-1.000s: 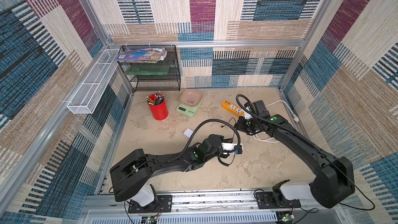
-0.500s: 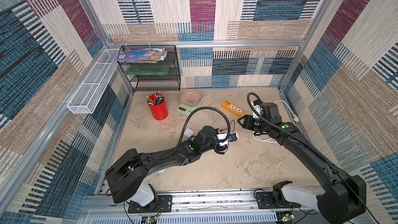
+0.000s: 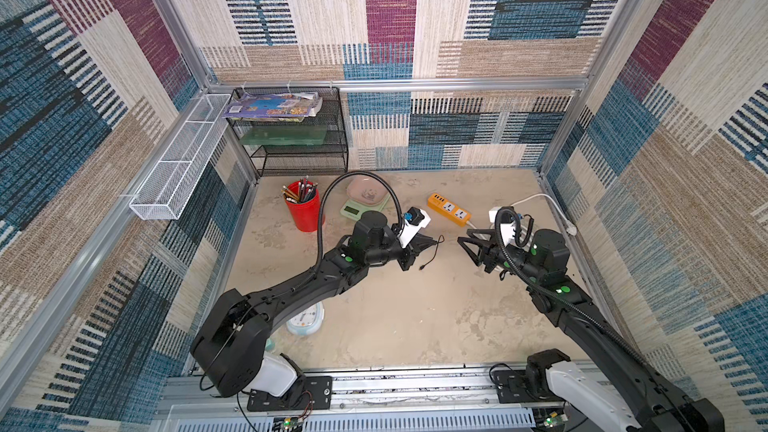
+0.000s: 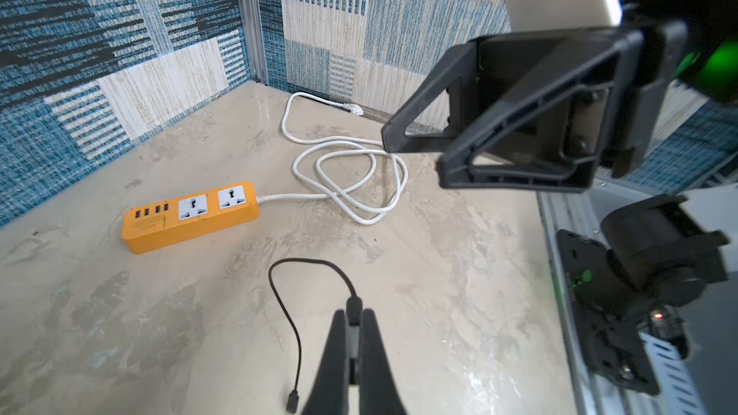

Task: Charge the electronic scale
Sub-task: Pick up the charging cable from the center of the board.

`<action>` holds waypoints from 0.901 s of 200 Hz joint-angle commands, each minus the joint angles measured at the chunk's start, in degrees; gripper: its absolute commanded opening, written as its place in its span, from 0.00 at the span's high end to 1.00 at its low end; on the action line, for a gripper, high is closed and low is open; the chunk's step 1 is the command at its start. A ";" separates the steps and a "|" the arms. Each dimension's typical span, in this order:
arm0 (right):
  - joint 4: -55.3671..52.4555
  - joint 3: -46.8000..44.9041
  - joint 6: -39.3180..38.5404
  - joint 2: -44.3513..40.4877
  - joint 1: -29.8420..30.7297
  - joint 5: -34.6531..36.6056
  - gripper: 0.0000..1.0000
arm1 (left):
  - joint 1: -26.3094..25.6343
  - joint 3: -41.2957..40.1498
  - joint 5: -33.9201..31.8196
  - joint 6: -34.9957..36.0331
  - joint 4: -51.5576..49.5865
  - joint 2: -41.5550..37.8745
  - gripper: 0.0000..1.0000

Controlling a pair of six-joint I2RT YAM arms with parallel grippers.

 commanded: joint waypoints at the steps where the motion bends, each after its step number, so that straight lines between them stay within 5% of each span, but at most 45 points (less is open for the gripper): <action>1: 7.61 1.50 -4.67 0.81 1.71 -6.01 0.46 | 0.85 0.70 8.55 -7.06 -0.53 -1.23 0.98; 108: 0.58 10.01 -11.54 8.49 6.56 -17.48 0.53 | 3.63 -0.26 17.55 -14.30 2.71 -6.65 0.99; 180: -2.74 11.23 -13.58 8.86 7.99 -18.23 0.62 | 3.84 -1.15 18.22 -15.32 4.33 -8.97 0.98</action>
